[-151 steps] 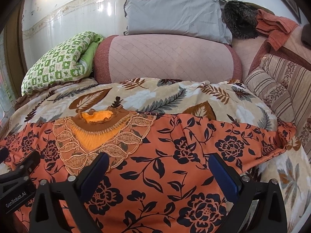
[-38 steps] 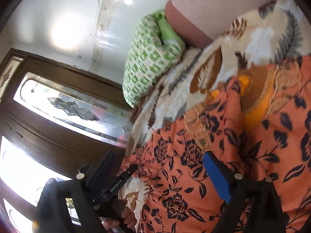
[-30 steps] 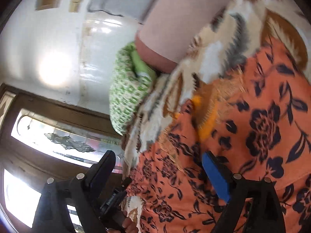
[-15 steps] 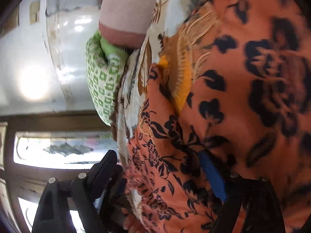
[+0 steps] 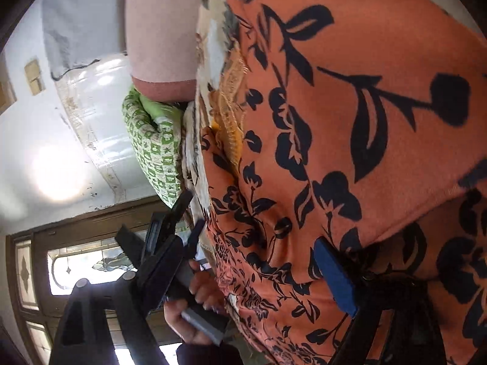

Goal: Fold small clothes

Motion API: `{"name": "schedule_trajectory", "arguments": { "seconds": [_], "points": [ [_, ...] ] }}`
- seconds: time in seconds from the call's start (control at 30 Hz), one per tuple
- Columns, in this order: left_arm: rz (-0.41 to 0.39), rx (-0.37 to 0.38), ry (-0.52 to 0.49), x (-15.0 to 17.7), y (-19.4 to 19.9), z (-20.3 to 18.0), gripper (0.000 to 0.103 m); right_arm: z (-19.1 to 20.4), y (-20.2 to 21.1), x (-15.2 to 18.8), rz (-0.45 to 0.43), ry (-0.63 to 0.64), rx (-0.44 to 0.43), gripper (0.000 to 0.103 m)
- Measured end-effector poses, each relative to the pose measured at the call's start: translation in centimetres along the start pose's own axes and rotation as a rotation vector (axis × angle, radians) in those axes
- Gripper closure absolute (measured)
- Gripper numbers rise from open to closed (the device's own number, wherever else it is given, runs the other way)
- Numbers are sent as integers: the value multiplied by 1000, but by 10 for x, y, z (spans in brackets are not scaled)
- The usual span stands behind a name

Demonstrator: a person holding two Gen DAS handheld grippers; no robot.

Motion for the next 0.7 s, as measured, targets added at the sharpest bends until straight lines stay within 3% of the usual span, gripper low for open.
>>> {"name": "schedule_trajectory", "arguments": {
  "seconds": [0.1, 0.17, 0.2, 0.27, 0.4, 0.53, 0.7],
  "points": [
    [29, 23, -39, -3, -9, -19, 51, -4, -1, -7, 29, -48, -19, 13],
    [78, -45, -40, -1, -18, -20, 51, -6, -4, -11, 45, -74, -35, 13],
    [90, -64, -6, 1, -19, -17, 51, -7, -5, -12, 54, -83, -40, 13],
    [70, -26, 88, 9, -11, -2, 51, -8, -7, -16, 68, -91, -46, 13],
    [56, -57, 175, 22, -4, 21, 51, -6, -13, -20, 65, -105, -47, 13],
    [70, -32, 217, 25, -9, 22, 50, -4, -11, -17, 47, -89, -29, 13],
    [78, 40, 194, 13, -24, -1, 50, -4, -10, -17, 40, -98, -51, 13]
  ]
}}
Point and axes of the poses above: each gripper's, at about its wrist camera, not at the fingertips, and y roughly against the way its jaws point, z to its left, x to its underside, the point moved 2 cm from there along -y, roughly the way its jaws point, and after that the axes turned 3 degrees about -y, right-handed, at the moved point
